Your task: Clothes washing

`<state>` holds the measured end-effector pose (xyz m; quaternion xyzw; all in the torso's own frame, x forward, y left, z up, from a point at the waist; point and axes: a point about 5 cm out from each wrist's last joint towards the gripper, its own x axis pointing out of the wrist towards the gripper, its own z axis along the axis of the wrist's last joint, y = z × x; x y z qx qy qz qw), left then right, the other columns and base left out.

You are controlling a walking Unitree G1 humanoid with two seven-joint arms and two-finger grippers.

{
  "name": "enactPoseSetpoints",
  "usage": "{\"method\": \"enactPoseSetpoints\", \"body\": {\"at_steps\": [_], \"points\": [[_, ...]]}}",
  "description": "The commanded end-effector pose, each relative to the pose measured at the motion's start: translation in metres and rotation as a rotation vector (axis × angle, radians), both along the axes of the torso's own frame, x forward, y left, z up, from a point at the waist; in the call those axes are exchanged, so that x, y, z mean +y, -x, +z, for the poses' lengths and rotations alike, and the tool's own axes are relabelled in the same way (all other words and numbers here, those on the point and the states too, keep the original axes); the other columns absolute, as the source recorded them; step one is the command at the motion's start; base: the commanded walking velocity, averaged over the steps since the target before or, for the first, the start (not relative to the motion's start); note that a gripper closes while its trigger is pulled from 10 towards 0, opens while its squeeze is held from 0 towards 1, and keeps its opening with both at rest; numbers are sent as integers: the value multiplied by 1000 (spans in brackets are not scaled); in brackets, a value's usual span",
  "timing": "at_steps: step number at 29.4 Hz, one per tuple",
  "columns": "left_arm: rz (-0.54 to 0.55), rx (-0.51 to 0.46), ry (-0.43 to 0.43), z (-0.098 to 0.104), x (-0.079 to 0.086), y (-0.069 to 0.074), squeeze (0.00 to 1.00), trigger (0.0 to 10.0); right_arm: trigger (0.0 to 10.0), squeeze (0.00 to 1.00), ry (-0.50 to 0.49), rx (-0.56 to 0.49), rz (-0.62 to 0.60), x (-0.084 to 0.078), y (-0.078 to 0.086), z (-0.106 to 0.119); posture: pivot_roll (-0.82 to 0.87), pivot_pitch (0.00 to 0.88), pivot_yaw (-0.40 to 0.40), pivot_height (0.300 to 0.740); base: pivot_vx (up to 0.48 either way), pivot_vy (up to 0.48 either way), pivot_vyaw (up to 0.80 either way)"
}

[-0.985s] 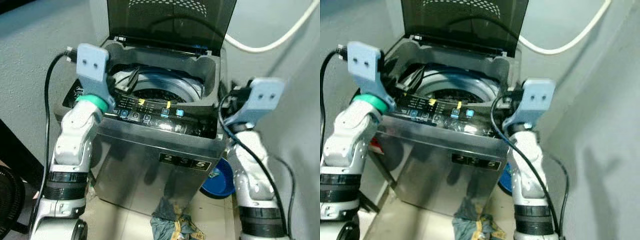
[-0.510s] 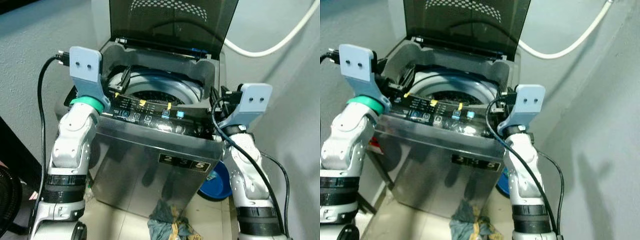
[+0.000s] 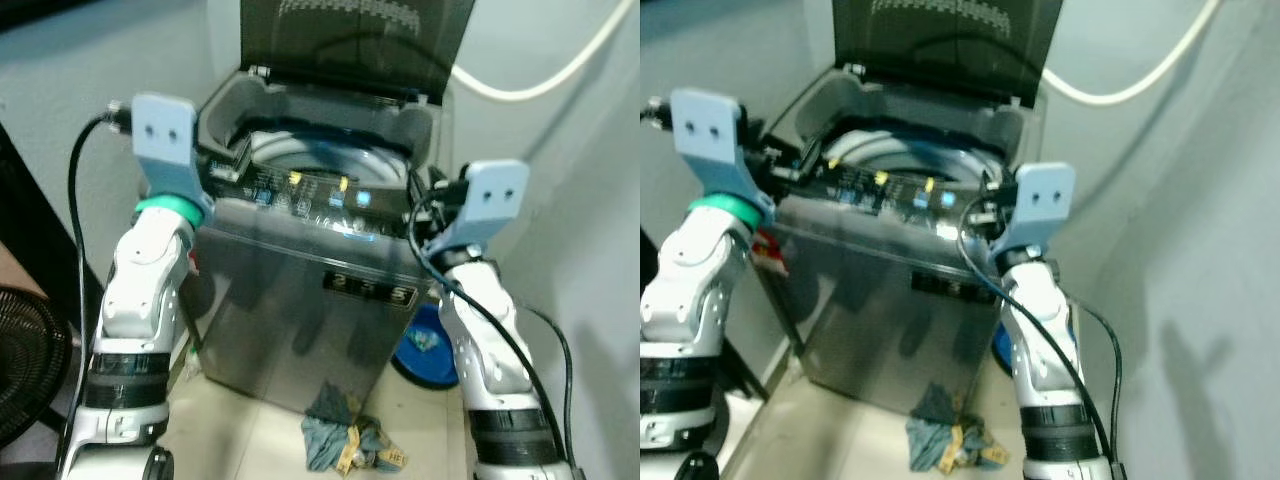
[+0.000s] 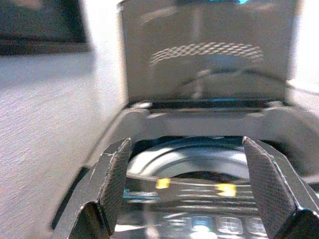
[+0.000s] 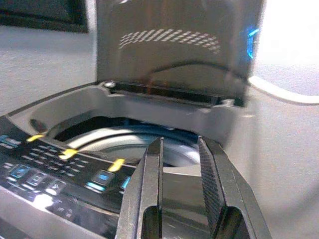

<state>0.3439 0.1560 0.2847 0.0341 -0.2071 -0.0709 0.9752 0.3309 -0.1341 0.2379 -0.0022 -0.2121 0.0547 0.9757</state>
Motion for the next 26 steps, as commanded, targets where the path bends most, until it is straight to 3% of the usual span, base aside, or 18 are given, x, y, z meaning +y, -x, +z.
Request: {"method": "enactPoseSetpoints", "body": {"at_steps": [1,4,11,16,18,19,21,22,23,25,26], "points": [[-4,5,-3,-1,-2,1,0,10000,10000,0,9,-2,4,2,0,-1,82,20,-5,740,-334,0,0],[-1,6,-2,-1,-2,0,0,10000,10000,0,28,-7,6,3,0,-1,81,20,-4,740,0,0,0],[-19,40,-20,-11,-10,0,0,10000,10000,0,138,1,55,11,2,-12,81,19,-4,740,0,0,794],[-32,117,-48,-38,-16,2,0,10000,10000,0,194,92,89,12,5,-44,81,18,-6,740,0,0,790],[-36,197,-80,-64,-17,3,0,10000,10000,0,203,200,66,2,7,-76,81,17,-9,740,0,0,788],[-36,197,-80,-64,-17,3,0,10000,10000,0,203,200,66,2,7,-76,81,17,-9,740,0,0,788],[-31,283,-117,-93,-16,7,0,10000,10000,0,215,303,32,-9,11,-107,81,17,-9,740,0,0,788],[-31,283,-117,-93,-16,7,0,10000,10000,0,215,303,32,-9,11,-107,81,17,-9,740,0,0,788],[-24,353,-134,-115,-14,10,0,10000,10000,0,213,367,14,-16,15,-125,81,17,-9,740,0,0,788],[-24,353,-134,-115,-14,10,0,10000,10000,0,213,367,14,-16,15,-125,81,17,-9,740,0,0,788],[-14,403,-148,-131,-12,12,0,10000,10000,0,209,413,3,-20,18,-138,82,13,-8,740,0,0,788]]}}
